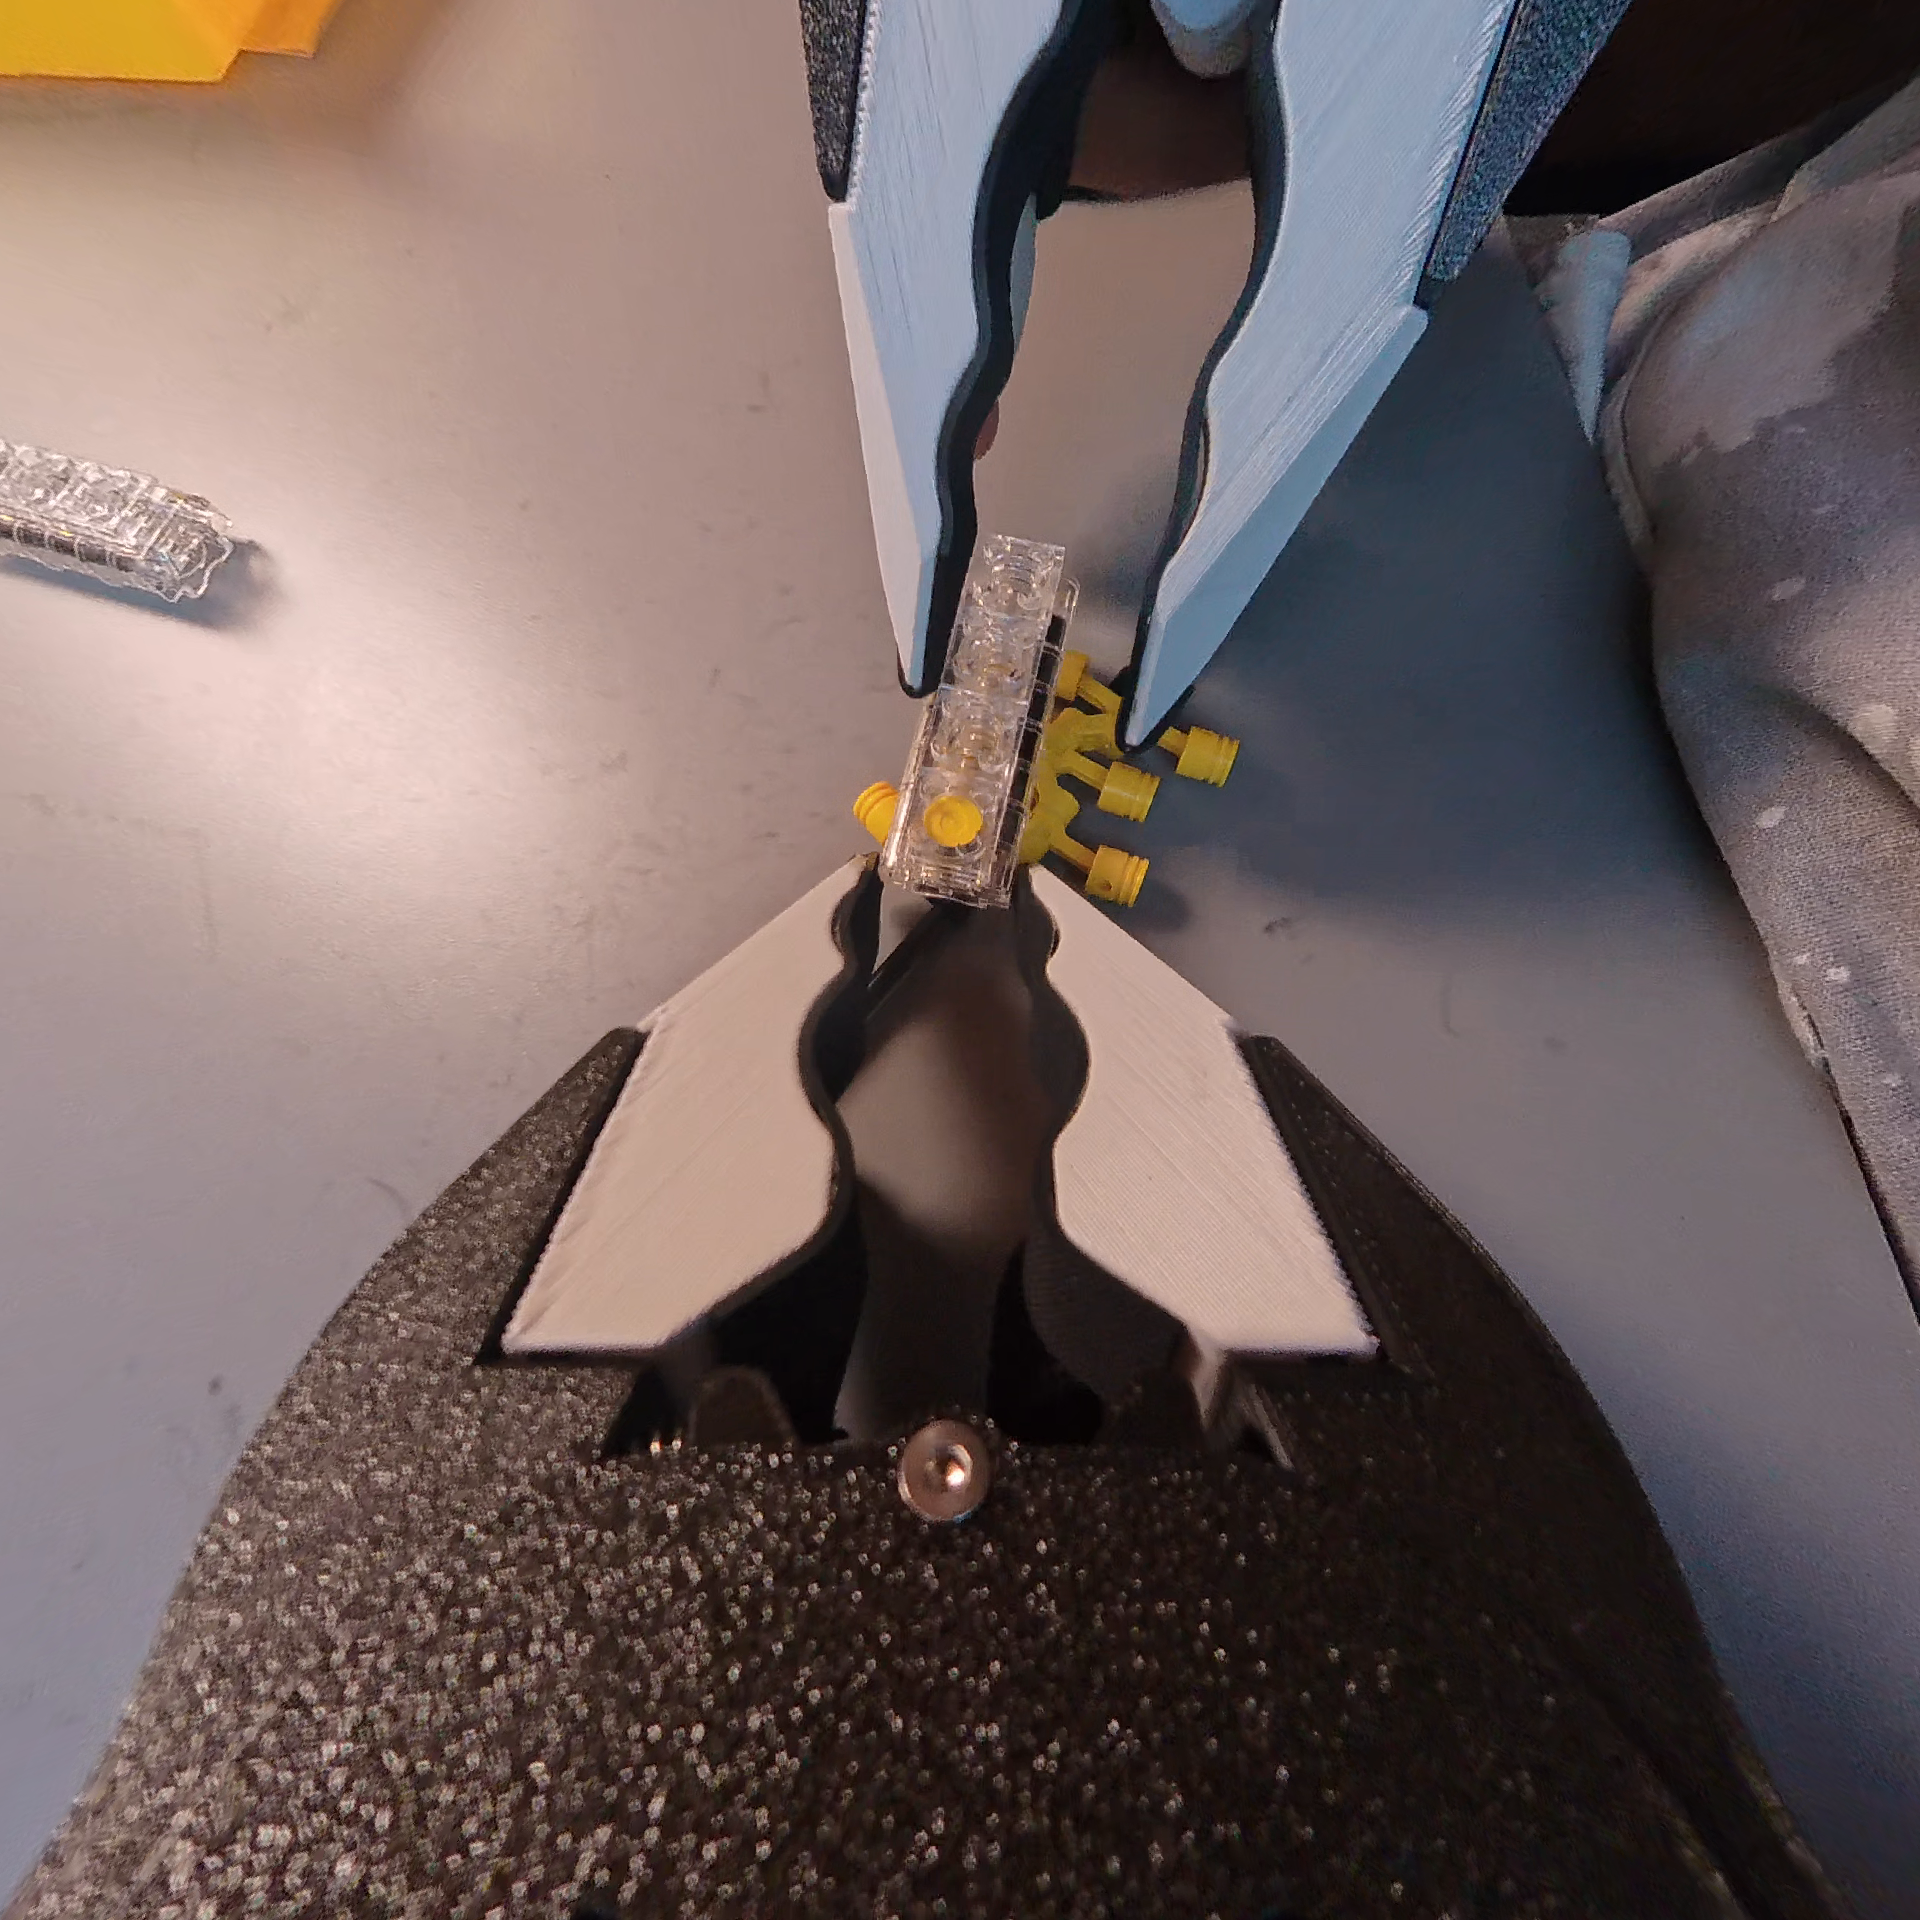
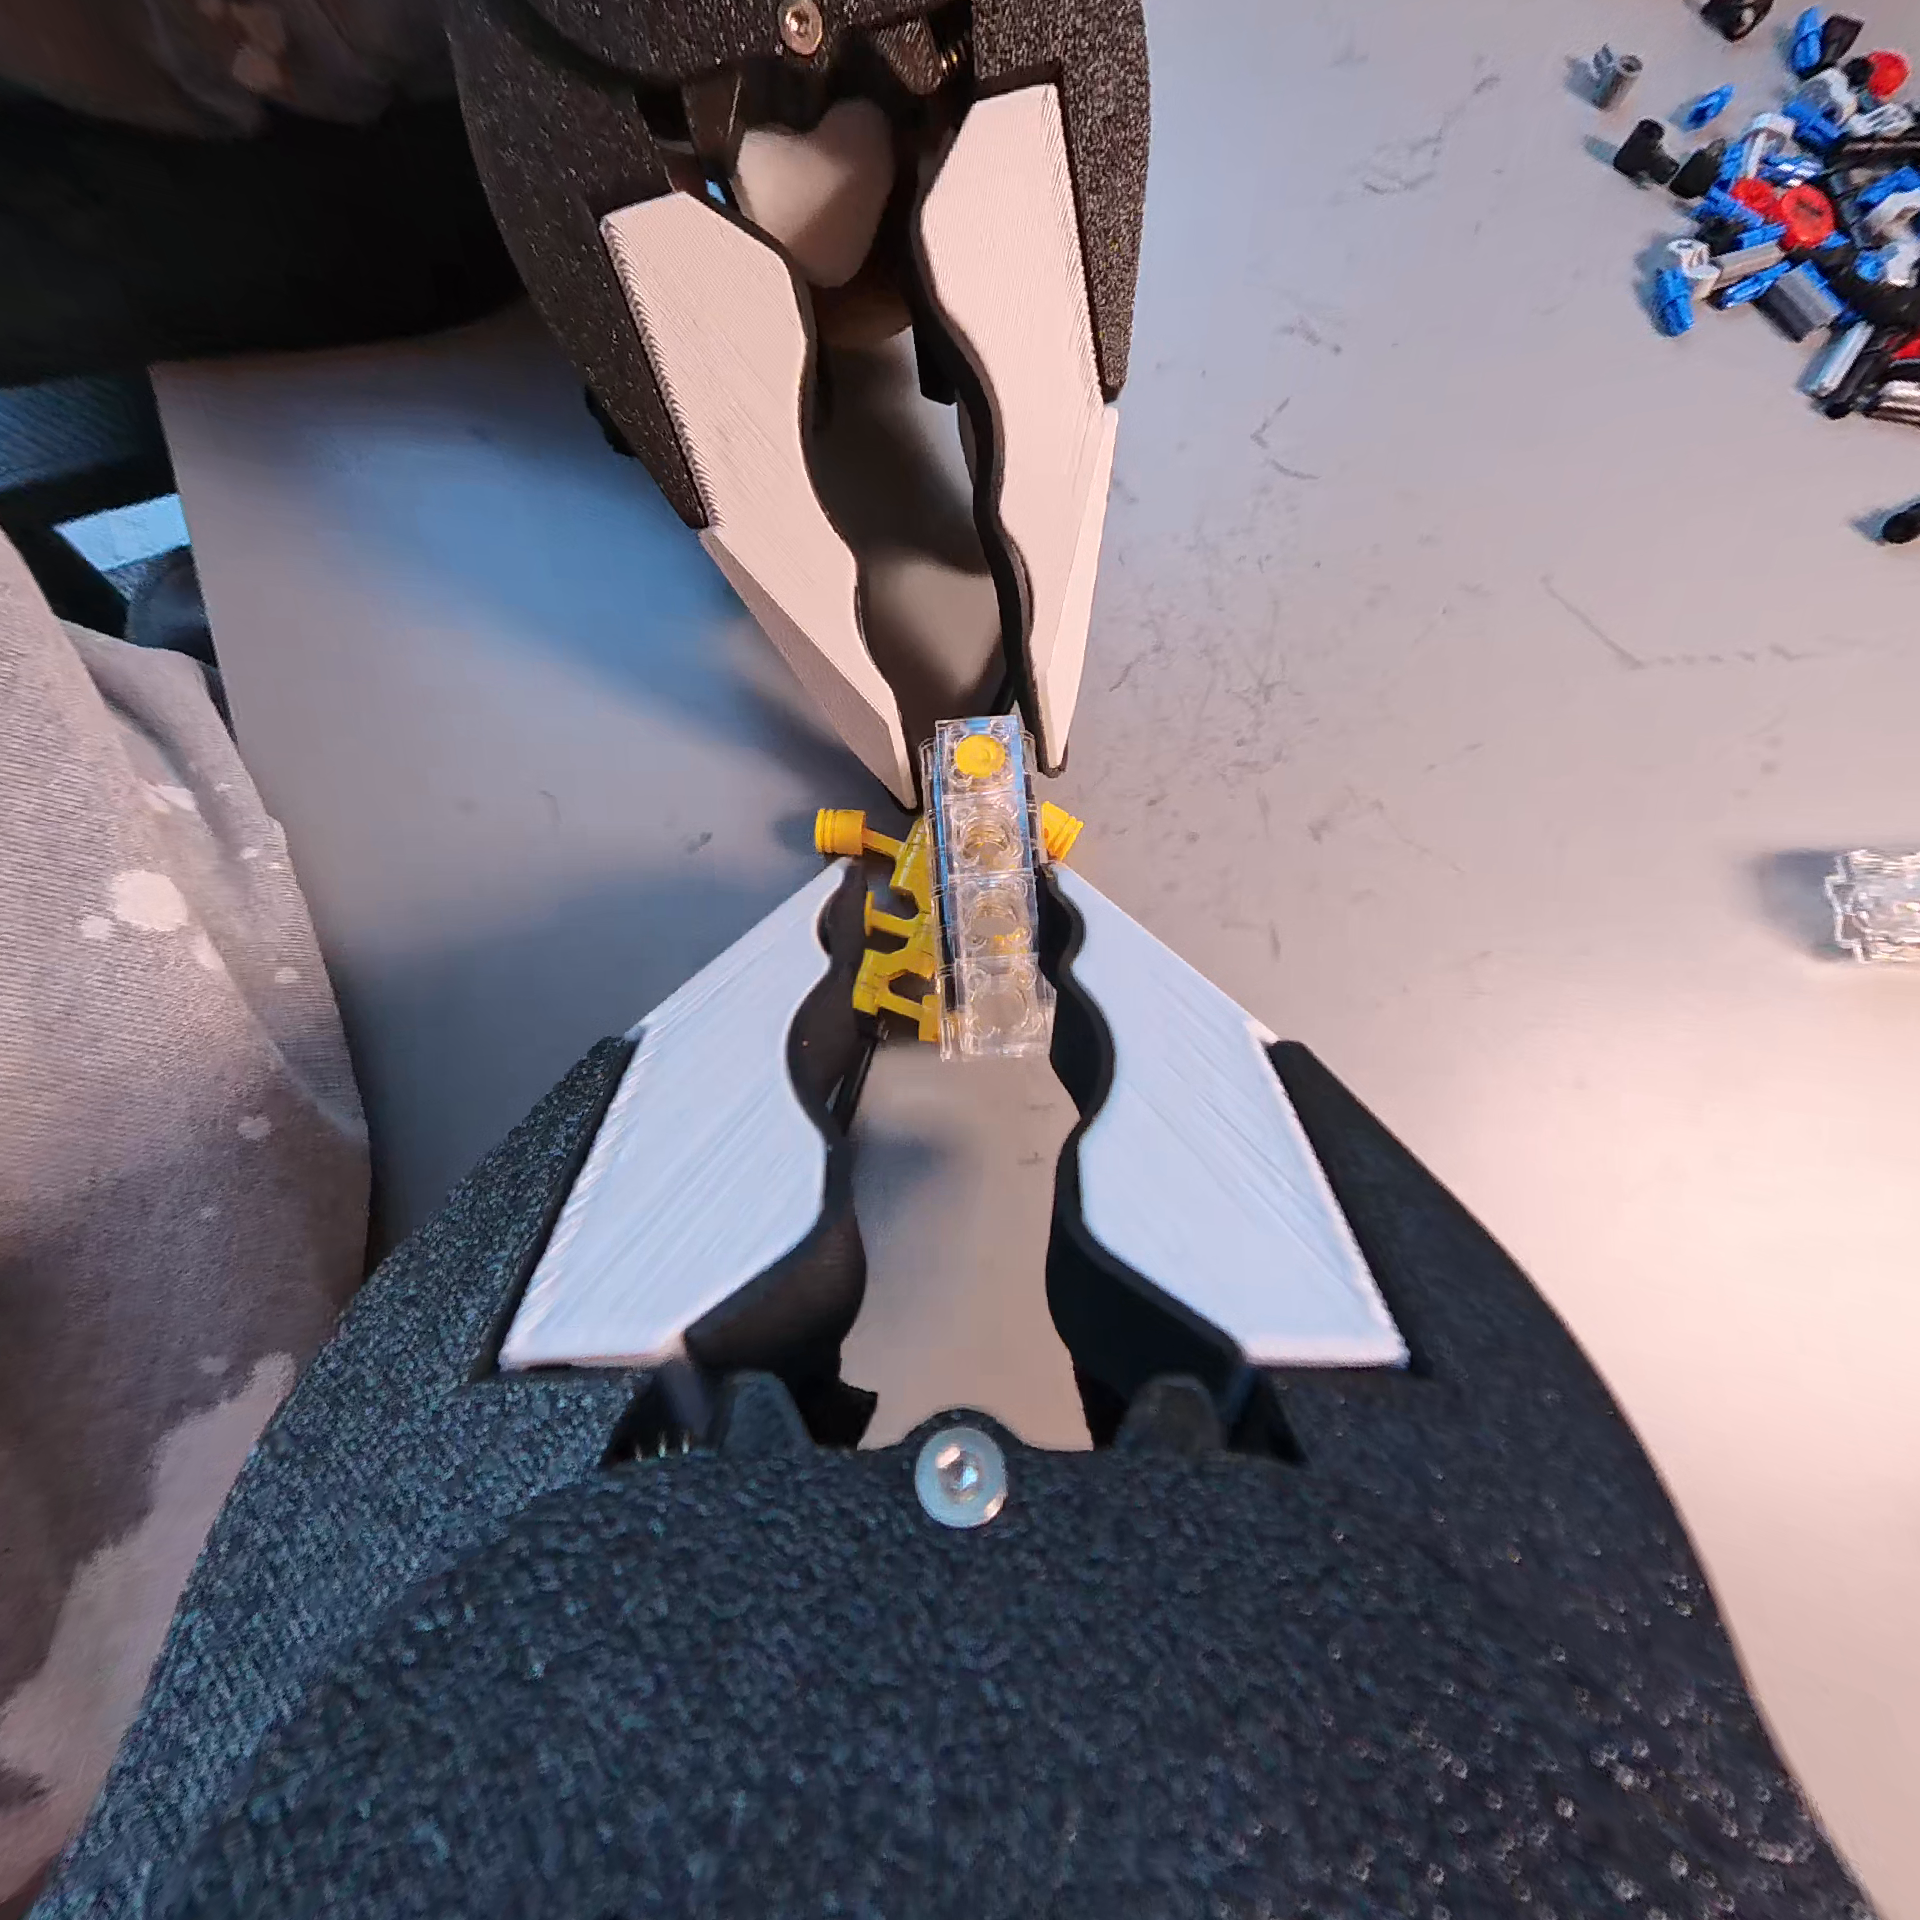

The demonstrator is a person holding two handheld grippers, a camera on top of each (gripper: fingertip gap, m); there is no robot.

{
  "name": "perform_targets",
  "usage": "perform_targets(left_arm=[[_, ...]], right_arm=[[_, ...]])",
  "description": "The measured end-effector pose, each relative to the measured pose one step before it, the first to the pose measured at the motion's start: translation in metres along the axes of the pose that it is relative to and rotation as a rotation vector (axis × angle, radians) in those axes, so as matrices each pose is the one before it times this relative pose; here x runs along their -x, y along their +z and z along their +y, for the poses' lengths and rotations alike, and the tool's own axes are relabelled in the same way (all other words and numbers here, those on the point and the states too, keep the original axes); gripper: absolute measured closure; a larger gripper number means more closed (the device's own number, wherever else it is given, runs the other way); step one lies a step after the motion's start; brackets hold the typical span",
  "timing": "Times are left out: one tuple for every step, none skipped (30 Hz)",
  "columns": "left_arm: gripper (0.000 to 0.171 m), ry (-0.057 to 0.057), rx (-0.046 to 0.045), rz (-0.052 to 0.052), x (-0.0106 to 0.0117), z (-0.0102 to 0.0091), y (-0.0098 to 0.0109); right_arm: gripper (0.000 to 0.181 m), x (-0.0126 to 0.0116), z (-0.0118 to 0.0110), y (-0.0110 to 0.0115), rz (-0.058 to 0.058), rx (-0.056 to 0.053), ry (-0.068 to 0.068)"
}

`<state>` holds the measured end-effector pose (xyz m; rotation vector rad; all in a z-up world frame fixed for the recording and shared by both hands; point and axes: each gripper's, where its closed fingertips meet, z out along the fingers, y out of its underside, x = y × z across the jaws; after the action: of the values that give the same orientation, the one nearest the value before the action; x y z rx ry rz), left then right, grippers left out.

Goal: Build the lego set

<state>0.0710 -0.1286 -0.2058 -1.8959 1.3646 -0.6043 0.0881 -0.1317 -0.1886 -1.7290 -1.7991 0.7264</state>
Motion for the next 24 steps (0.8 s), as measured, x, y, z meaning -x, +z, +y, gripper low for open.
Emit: perform_targets(left_arm=[[0.147,0.0037,0.00458,-0.0082,0.00104,0.00096,0.00005],[0.147,0.005,0.00536,-0.01,0.00147,0.00097,-0.00004],[0.147,0.0039,0.00433,-0.0074,0.00098,0.0009,-0.00007],[0.147,0.0016,0.00202,-0.0033,0.00037,0.00055,-0.00001],[0.147,0.0016,0.00048,-0.0014,0.00014,0.00039,0.00003],[0.147,0.003,-0.00053,-0.0012,-0.00001,0.00007,-0.00002],[0.147,0.0023,-0.0006,-0.0007,-0.00003,0.00004,0.00002],[0.147,-0.001,0.00059,-0.0019,0.00041,0.00011,-0.00005],[0.146,-0.0054,0.00236,-0.0072,0.00129,0.00034,-0.00026],[0.146,-0.0083,0.00309,-0.0096,0.00182,0.0005,-0.00049],[0.146,-0.0087,0.00339,-0.0062,0.0013,0.00075,-0.0006],[0.146,-0.0049,0.00408,-0.0031,0.00067,0.00086,-0.00087],[0.146,0.0015,0.00452,-0.0049,0.00082,0.00104,-0.00139],[0.146,0.0045,0.00373,-0.0093,0.00164,0.00107,-0.00181],[0.146,0.002,0.00081,-0.0067,0.0016,0.00078,-0.00226],[0.146,-0.0028,-0.00185,-0.0006,0.0012,0.00038,-0.0024],[0.145,-0.0051,-0.00004,-0.0007,0.00133,0.00093,-0.00222],[0.142,-0.0028,0.0066,-0.0068,0.00256,0.00232,-0.00183],[0.141,0.0006,0.01379,-0.0217,0.00488,0.00368,-0.00125],[0.137,-0.0015,0.0059,-0.0219,0.00503,0.00283,-0.00084],[0.141,-0.0098,-0.00142,-0.0054,0.00255,0.00129,-0.00066],[0.142,-0.0143,-0.00021,0.0057,0.00057,0.00093,-0.00022],[0.145,-0.0158,0.00252,0.0122,-0.00085,0.00069,0.00013],[0.151,-0.0194,0.00563,0.0196,-0.00251,0.00051,0.00014]], right_arm=[[0.147,-0.00252,0.00036,-0.00074,0.0054,-0.0101,0.0008],[0.145,-0.0045,0.00156,-0.00065,0.0141,-0.0056,0.0012],[0.143,-0.0044,0.00275,-0.00039,0.0098,0.0003,0.0028],[0.141,-0.00266,0.0038,0.00046,-0.002,0.0067,0.0082],[0.14,-0.00134,0.00346,0.00175,-0.0079,0.0066,0.0153],[0.14,0.00024,0.00287,0.00264,-0.0146,0.0085,0.0154],[0.146,0.00141,0.00206,0.00248,-0.0153,0.0076,0.0073],[0.155,0.00211,-0.00114,0.00134,-0.0148,-0.0064,0.0038],[0.155,-0.00062,-0.00197,0.00033,0.0061,-0.007,0.0031],[0.156,-0.00134,-0.00171,-0.0002,0.0129,-0.0032,-0.0026],[0.156,-0.0009,-0.00103,-0.00047,0.0091,0.0007,0.0006],[0.156,-0.0011,-0.00032,-0.0005,0.0067,0.0049,0.0059],[0.156,-0.00179,-0.00038,-0.00065,0.0105,0.002,0.008],[0.156,-0.00079,-0.00018,-0.00077,0.0042,0.0029,0.0053],[0.156,-0.00074,-0.00063,-0.00079,0.0057,0.0001,0.0047],[0.156,-0.00049,-0.00085,-0.00079,0.0036,-0.001,0.004],[0.156,0.00039,-0.00094,-0.00063,0.0001,-0.0003,0.0024],[0.156,0.00104,-0.0011,-0.0004,-0.0007,-0.0018,-0.0043],[0.156,0.00066,-0.0004,0.00005,0.0043,0.0027,-0.0055],[0.156,-0.00029,0.00036,0.00028,0.0101,0.0073,-0.006],[0.156,-0.00011,0.00099,0.00071,0.0084,0.0089,-0.0098],[0.156,0.00032,0.00046,0.00061,0.0056,0.0042,-0.0119],[0.156,-0.00028,0.00028,0.0006,0.0053,0.0011,-0.0053],[0.156,-0.00066,0.00052,0.00031,0.0024,0.0019,-0.0019]])
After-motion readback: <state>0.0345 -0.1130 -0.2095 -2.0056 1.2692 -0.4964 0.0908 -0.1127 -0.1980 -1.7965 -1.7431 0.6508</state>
